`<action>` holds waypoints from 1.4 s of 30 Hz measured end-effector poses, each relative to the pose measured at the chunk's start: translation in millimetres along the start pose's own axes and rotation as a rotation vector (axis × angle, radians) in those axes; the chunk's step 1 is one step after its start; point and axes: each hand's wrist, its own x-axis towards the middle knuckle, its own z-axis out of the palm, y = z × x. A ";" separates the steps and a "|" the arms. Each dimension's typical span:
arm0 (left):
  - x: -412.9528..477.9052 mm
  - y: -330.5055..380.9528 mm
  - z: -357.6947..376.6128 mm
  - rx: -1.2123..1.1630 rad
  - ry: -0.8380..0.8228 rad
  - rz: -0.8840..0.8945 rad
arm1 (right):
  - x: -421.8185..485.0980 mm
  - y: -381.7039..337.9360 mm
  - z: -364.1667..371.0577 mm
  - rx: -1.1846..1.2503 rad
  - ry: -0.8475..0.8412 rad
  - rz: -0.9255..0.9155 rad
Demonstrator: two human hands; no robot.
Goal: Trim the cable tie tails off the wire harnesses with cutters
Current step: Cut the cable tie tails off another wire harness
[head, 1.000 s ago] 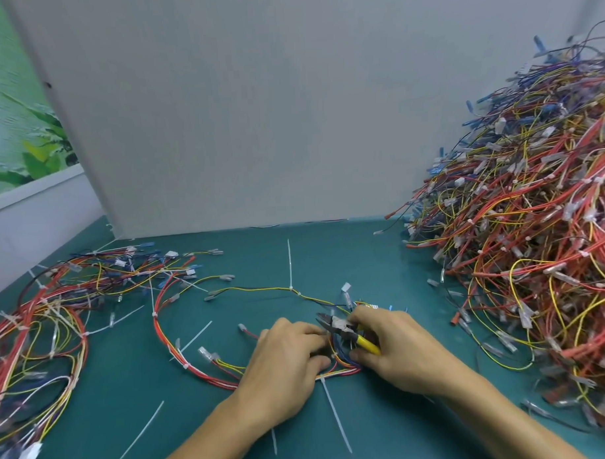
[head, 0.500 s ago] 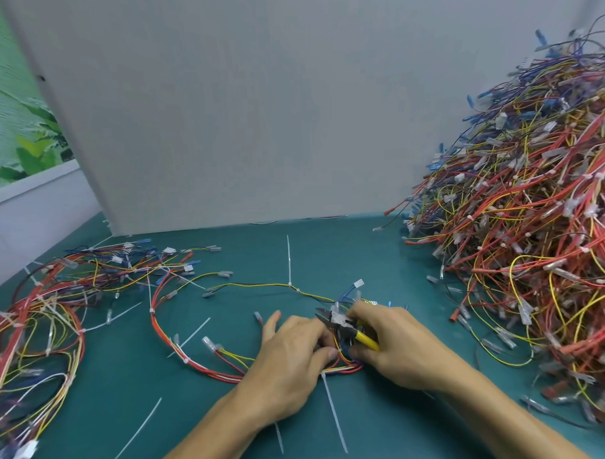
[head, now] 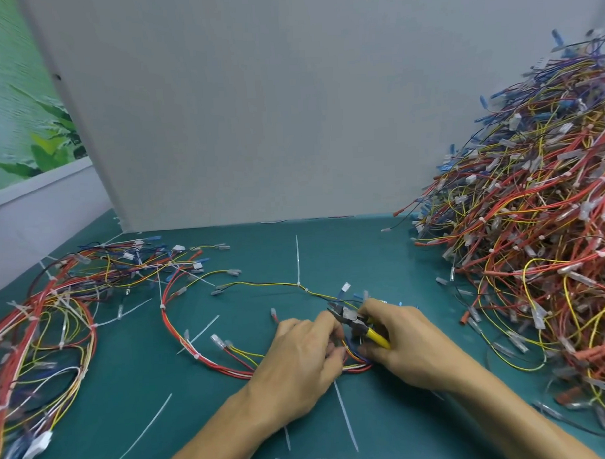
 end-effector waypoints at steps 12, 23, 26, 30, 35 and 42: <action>-1.5 -27.2 -50.8 0.146 0.394 -0.241 | 0.5 -0.7 1.1 -0.037 -0.011 0.016; -24.3 -111.5 -95.3 0.292 0.311 -0.994 | -0.8 -1.0 2.0 -0.039 -0.002 0.010; -20.1 -97.0 -106.2 0.108 0.648 -0.620 | -0.3 -1.5 1.1 -0.039 -0.005 0.008; -7.7 -64.7 -105.4 -0.228 0.842 -0.237 | 0.2 -2.6 0.9 -0.037 -0.003 0.001; 8.7 -61.1 -58.0 -0.299 0.428 -0.326 | -1.4 -6.5 -1.5 -0.043 -0.011 -0.007; 14.0 -69.5 -35.6 0.233 0.042 -0.413 | -5.6 -10.3 -7.1 -0.081 -0.073 -0.010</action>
